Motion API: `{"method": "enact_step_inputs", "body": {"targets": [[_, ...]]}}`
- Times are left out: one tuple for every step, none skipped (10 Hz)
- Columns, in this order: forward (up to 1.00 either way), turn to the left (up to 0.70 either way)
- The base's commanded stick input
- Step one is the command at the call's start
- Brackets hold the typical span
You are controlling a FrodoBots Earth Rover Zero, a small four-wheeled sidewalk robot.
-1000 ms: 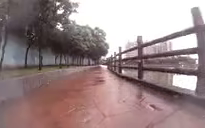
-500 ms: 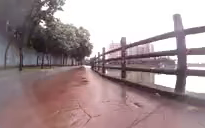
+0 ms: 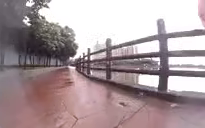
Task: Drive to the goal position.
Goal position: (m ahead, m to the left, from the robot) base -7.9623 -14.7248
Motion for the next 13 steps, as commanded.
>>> {"method": "enact_step_inputs", "body": {"targets": [[0.0,-1.0],[0.0,-1.0],[0.0,-1.0],[0.0,-1.0],[0.0,-1.0],[0.0,-1.0],[0.0,-1.0],[0.0,-1.0],[0.0,-1.0],[0.0,-1.0],[0.0,-1.0],[0.0,-1.0],[0.0,-1.0]]}}
